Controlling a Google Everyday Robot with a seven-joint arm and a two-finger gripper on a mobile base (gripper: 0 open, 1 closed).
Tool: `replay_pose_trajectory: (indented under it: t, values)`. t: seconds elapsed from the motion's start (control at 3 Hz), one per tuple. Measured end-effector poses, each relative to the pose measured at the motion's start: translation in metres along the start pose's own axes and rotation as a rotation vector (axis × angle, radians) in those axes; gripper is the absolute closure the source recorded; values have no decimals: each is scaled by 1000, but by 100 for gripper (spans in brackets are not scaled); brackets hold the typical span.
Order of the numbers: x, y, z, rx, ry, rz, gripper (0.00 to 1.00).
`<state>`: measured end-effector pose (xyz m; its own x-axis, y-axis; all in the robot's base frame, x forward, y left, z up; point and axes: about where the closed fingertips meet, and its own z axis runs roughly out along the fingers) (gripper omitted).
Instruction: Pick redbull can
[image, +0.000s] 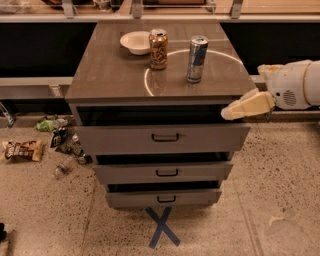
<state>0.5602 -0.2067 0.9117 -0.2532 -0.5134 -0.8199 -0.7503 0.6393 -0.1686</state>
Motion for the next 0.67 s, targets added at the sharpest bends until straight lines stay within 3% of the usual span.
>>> replay_pose_trajectory:
  t: [0.33,0.67]
  values:
    - [-8,-29,8,85,-132,15,0]
    - [-25,-54,33,118,-240,17,0]
